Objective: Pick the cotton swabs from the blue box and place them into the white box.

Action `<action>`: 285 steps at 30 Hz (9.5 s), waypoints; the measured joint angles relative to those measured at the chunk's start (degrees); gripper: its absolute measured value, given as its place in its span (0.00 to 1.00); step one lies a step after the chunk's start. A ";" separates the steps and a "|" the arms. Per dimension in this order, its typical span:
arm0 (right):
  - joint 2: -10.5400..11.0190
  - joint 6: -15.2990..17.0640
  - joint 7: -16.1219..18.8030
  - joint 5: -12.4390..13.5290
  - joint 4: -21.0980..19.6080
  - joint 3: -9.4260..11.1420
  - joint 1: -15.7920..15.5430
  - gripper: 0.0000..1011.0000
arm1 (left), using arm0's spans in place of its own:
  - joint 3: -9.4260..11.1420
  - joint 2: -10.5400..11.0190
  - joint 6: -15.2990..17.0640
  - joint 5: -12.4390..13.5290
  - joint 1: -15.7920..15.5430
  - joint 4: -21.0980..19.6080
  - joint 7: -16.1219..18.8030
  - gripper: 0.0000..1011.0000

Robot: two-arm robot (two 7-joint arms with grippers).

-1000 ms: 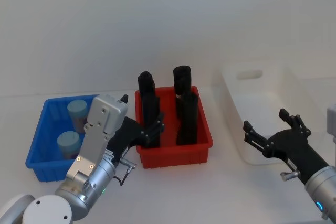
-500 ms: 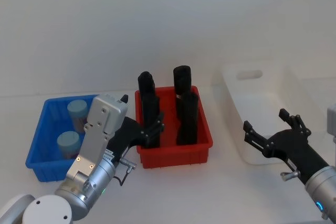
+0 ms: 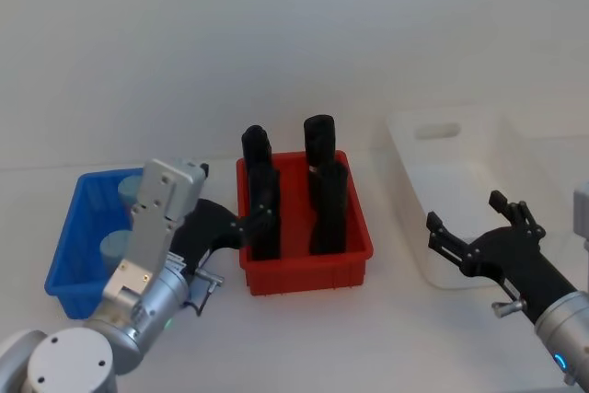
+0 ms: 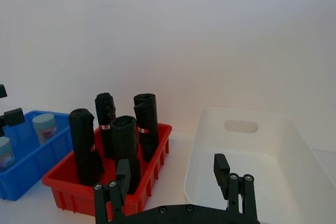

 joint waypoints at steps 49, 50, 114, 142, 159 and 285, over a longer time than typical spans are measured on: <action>0.00 0.00 0.00 0.00 0.00 0.00 0.00 0.99 | -7.84 1.69 9.37 -11.15 -3.74 14.97 3.75 0.99; 0.00 0.00 0.00 0.00 0.00 0.00 0.00 0.99 | -7.87 1.65 9.41 -11.18 -3.84 15.20 3.67 0.99; 0.00 0.00 0.00 0.00 0.00 0.00 0.00 0.99 | -9.46 0.76 11.32 -10.04 -6.51 15.96 -2.66 0.66; 0.00 0.00 0.00 0.00 0.00 0.00 0.00 0.99 | -11.04 3.52 23.11 -11.49 -9.31 0.17 -18.43 0.66; -0.01 0.00 0.03 0.00 0.00 0.00 0.00 0.99 | -10.51 3.13 26.39 -13.61 -12.92 -0.88 -29.44 0.66; -14.79 10.99 14.07 -14.75 14.89 -8.20 23.31 0.64 | -10.16 2.78 27.65 -14.51 -14.50 -1.07 -33.68 0.99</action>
